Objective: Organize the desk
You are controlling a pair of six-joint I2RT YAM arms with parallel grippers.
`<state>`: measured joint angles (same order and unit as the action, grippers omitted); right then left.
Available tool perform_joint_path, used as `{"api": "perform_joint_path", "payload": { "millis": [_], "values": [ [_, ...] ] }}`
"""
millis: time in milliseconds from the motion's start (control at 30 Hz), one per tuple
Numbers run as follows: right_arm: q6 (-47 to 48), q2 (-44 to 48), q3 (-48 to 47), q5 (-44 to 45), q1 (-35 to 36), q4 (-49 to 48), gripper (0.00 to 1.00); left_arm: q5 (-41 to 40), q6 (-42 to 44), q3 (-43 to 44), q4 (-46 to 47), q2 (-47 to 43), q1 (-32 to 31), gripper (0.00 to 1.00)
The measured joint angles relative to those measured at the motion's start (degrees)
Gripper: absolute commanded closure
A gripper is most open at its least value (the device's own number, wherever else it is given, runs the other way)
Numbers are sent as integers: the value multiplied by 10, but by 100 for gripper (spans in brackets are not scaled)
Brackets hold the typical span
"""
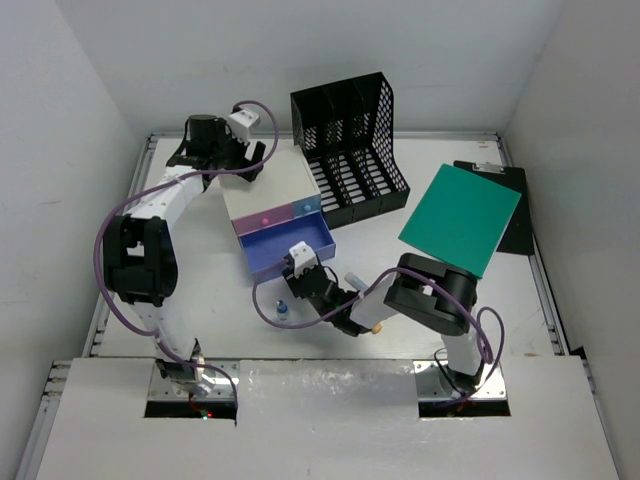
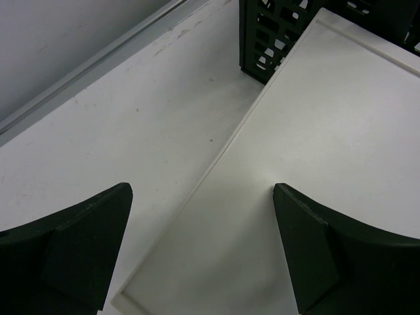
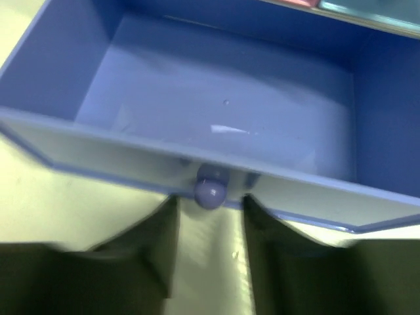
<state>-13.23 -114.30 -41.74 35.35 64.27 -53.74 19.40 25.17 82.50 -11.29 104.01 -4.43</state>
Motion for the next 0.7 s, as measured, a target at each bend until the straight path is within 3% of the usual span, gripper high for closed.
{"api": "perform_joint_path", "payload": {
  "millis": [167,433,500,700],
  "values": [
    [19,75,54,-13,3,17,32,0,0,0,0,0,0,13],
    [74,284,152,-19,3,113,25,0,0,1,-1,0,0,13],
    [102,311,159,-56,4,143,26,0,0,1,-1,0,0,12],
    [164,322,185,-275,4,182,24,2,1,1,-2,0,0,12]
  ]
}}
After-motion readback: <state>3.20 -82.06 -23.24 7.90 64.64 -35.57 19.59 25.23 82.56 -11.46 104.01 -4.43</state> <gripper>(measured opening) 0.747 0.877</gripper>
